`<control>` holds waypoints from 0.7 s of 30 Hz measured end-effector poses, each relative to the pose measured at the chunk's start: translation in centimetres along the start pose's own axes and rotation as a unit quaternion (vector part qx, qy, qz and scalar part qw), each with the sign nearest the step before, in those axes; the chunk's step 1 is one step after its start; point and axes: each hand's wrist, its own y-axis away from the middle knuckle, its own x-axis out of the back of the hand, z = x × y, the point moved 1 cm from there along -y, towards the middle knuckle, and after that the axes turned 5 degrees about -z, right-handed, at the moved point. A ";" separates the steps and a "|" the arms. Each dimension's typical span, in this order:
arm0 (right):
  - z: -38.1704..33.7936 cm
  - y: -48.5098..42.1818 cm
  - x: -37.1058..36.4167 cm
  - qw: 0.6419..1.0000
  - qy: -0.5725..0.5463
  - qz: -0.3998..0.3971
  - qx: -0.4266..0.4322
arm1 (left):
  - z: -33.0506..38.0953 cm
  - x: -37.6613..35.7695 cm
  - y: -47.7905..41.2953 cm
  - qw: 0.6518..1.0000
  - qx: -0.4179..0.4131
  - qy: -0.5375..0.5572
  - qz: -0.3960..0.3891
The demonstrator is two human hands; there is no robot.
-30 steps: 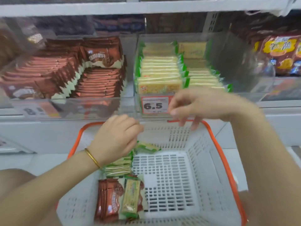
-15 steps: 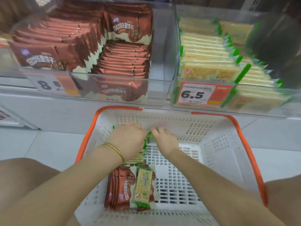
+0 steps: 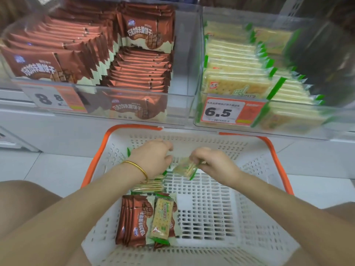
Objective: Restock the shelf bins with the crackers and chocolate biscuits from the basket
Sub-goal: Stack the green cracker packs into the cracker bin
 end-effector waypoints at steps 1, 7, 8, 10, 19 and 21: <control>-1.2 1.3 1.8 0.999 -0.042 0.012 0.025 | 0.3 0.0 0.0 0.999 0.007 0.043 -0.009; -6.0 8.3 8.4 0.974 -0.197 0.102 0.048 | 3.3 0.2 2.1 0.818 0.023 0.548 -0.170; -6.0 8.9 8.9 0.971 -0.203 0.119 0.047 | 3.9 0.3 2.5 0.796 0.005 0.583 -0.163; -5.7 10.1 9.4 0.962 -0.222 0.155 0.042 | 5.2 0.9 3.2 0.793 -0.027 0.599 -0.111; -5.4 11.5 13.6 0.878 -0.438 0.153 -0.117 | 12.0 7.8 5.1 0.877 -0.165 0.444 0.077; -6.0 11.7 14.8 0.868 -0.440 0.197 -0.119 | 14.0 9.5 5.0 0.876 -0.181 0.431 0.116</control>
